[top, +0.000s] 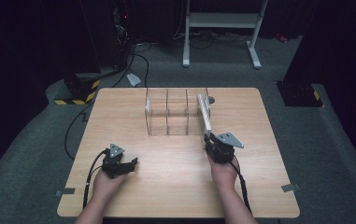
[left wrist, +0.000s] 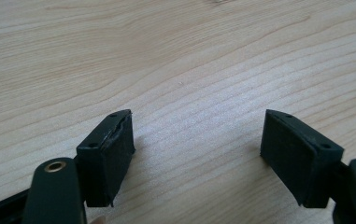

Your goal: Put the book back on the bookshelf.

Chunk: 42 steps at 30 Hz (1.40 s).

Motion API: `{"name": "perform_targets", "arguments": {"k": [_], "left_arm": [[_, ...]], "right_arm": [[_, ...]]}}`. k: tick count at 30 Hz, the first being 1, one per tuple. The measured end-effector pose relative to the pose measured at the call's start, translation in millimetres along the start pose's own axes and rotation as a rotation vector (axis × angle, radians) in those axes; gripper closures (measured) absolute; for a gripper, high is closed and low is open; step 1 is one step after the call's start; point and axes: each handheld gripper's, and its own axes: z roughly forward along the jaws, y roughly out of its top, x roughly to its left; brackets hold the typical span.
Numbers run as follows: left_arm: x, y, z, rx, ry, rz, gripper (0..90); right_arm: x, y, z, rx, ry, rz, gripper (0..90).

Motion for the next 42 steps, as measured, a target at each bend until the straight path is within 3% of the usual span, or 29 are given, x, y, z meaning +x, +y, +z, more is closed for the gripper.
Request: {"name": "perform_targets", "arguments": {"k": [42], "left_arm": [[0.2, 0.1, 0.0, 0.0, 0.0, 0.0, 25.9]], "right_arm": [[14.3, 6.5, 14.5, -0.006, -0.095, 0.029, 73.1]]}}
